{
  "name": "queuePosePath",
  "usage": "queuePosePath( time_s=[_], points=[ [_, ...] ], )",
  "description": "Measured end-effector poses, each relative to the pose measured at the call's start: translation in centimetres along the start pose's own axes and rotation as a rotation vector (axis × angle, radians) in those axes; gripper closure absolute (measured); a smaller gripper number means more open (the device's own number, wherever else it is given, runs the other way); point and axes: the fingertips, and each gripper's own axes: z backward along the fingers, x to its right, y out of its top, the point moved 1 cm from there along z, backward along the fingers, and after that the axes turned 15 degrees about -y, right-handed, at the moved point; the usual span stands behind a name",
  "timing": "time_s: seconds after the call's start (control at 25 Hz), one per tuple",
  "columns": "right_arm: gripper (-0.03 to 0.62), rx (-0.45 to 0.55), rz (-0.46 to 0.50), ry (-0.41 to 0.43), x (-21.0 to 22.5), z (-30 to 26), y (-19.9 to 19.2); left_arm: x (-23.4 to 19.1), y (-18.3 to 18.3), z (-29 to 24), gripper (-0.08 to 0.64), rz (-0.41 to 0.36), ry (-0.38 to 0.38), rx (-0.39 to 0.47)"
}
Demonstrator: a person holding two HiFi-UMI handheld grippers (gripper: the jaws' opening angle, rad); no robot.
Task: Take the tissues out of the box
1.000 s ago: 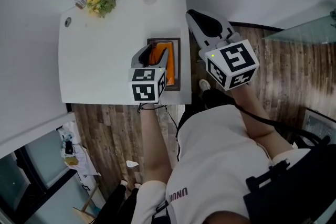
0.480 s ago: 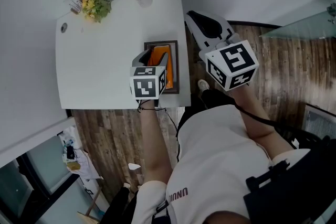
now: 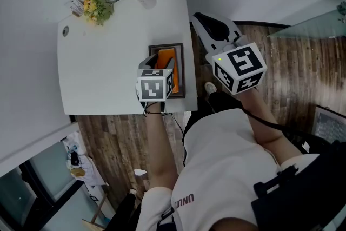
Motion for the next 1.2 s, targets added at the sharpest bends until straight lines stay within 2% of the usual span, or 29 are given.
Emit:
queuePosePath(
  time_s=[0.2,0.52,0.92,1.2],
  points=[
    [0.566,0.003,-0.005,-0.002,0.1,0.0,0.1,-0.2,-0.7,-0.4,0.344,0.013,0.014,-0.028],
    [0.566,0.001,-0.013,-0.015,0.4,0.1,0.1,0.2,-0.9,-0.9,0.349,0.031,-0.004,-0.024],
    [0.566,-0.002,-0.019,-0.021,0.3,0.1,0.0,0.6,-1.1,-1.2,0.439,0.034,-0.031,-0.014],
    [0.566,-0.004,-0.021,-0.027,0.4,0.3,-0.1,0.6,-1.0,-1.0,0.469,0.043,-0.034,-0.005]
  ],
)
